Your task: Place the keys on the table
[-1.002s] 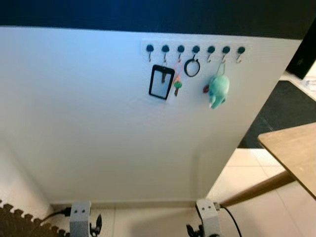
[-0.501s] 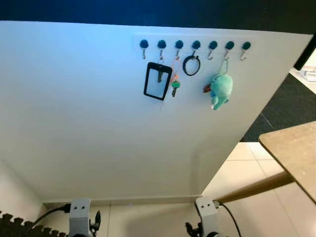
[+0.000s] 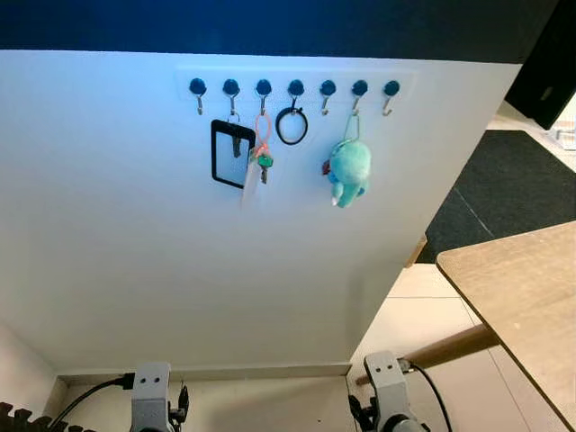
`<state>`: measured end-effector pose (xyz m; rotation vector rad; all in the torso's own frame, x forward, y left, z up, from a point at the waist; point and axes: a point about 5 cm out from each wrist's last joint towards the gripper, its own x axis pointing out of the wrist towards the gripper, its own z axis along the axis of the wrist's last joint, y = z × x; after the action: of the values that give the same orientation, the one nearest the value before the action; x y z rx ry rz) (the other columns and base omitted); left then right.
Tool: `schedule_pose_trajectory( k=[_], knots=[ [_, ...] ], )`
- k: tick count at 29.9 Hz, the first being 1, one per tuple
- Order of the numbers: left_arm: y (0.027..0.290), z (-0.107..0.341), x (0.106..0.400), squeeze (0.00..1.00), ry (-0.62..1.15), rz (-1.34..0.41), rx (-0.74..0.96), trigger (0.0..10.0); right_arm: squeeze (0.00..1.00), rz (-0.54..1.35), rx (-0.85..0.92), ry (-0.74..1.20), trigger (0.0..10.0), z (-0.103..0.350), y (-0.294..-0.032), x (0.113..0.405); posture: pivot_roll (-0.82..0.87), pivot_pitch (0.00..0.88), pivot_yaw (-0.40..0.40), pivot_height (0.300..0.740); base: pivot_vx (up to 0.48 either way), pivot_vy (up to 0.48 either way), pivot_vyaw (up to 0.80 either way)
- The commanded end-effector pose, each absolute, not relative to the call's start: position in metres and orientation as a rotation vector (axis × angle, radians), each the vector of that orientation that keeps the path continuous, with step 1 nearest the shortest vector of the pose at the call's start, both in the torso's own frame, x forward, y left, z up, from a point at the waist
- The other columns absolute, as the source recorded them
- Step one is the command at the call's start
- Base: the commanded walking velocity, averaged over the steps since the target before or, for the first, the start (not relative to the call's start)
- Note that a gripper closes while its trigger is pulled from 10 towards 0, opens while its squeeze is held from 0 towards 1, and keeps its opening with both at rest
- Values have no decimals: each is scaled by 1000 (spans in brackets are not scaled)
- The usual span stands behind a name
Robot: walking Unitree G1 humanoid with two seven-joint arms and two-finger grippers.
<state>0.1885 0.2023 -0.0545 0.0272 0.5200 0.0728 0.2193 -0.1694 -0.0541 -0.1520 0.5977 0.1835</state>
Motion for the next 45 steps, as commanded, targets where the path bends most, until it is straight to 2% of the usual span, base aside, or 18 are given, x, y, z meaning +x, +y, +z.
schedule_pose_trajectory(
  k=[1, 2, 3, 4, 5, 8, 12, 14, 16, 21, 23, 24, 27, 32, 33, 34, 35, 45],
  knots=[
    [208, -51, 186, 0, 483, 60, 62, 10000, 0, 157, -195, 480, 10000, -42, -174, 228, 74, 55, -46, 740, 0, 0, 0],
    [208, -46, 189, 0, 438, 33, 70, 10000, 0, 136, -225, 388, 10000, -32, -178, 234, 72, 57, -44, 740, 0, 0, 0],
    [208, -46, 189, 0, 438, 33, 70, 10000, 0, 136, -225, 388, 10000, -32, -178, 234, 72, 57, -44, 740, 0, 0, 0],
    [200, -33, 191, 0, 327, -127, 107, 10000, 0, 111, -280, 214, 10000, -12, -185, 242, 71, 58, -43, 740, 0, 0, 0],
    [194, -26, 192, 0, 265, -206, 119, 10000, 0, 101, -296, 144, 10000, -3, -187, 245, 69, 58, -41, 740, 0, 0, 0],
    [184, -10, 195, 0, 151, -321, 137, 10000, 0, 75, -283, 22, 10000, 15, -192, 250, 70, 61, -40, 740, 0, 0, 0],
    [177, 0, 198, 0, 98, -377, 145, 10000, 0, 50, -256, -50, 10000, 27, -194, 255, 70, 61, -40, 740, 0, 0, 0],
    [154, 28, 210, 0, -39, -497, 145, 10000, 0, 3, -196, -215, 10000, 60, -196, 266, 65, 68, -31, 740, 0, 0, 0],
    [154, 28, 210, 0, -39, -497, 145, 10000, 0, 3, -196, -215, 10000, 60, -196, 266, 65, 68, -31, 740, 0, 0, 0],
    [105, 95, 242, 0, -322, -637, 120, 10000, 0, -2, -99, -476, 10000, 122, -180, 291, 62, 67, -24, 740, 0, 0, 0],
    [100, 104, 244, 0, -355, -651, 115, 10000, 0, 9, -82, -502, 10000, 130, -176, 294, 62, 67, -24, 740, 0, 0, 0],
    [96, 115, 249, 0, -397, -655, 114, 10000, 1000, 52, -63, -555, 10000, 143, -168, 299, 63, 65, -26, 740, 0, 0, 0],
    [92, 132, 254, 0, -449, -656, 136, 10000, 1000, 155, -34, -642, 10000, 170, -152, 306, 67, 66, -31, 740, 0, 0, 0],
    [94, 133, 252, 0, -434, -653, 156, 10000, 1000, 214, -29, -669, 10000, 189, -142, 312, 69, 68, -35, 740, 0, 0, 0],
    [95, 133, 251, 0, -428, -649, 156, 10000, 553, 229, -33, -673, 10000, 193, -140, 313, 70, 68, -37, 740, 0, 0, 0],
    [95, 133, 251, 0, -424, -647, 156, 10000, 553, 238, -36, -676, 10000, 196, -139, 314, 71, 68, -37, 740, 0, 0, 0],
    [95, 134, 250, 0, -422, -645, 156, 10000, 0, 236, -35, -680, 10000, 198, -140, 315, 71, 67, -38, 740, 0, 0, 0],
    [89, 148, 246, 0, -454, -665, 114, 10000, 0, 183, -15, -688, 10000, 211, -147, 323, 71, 66, -39, 740, 0, 0, 0]
  ],
)
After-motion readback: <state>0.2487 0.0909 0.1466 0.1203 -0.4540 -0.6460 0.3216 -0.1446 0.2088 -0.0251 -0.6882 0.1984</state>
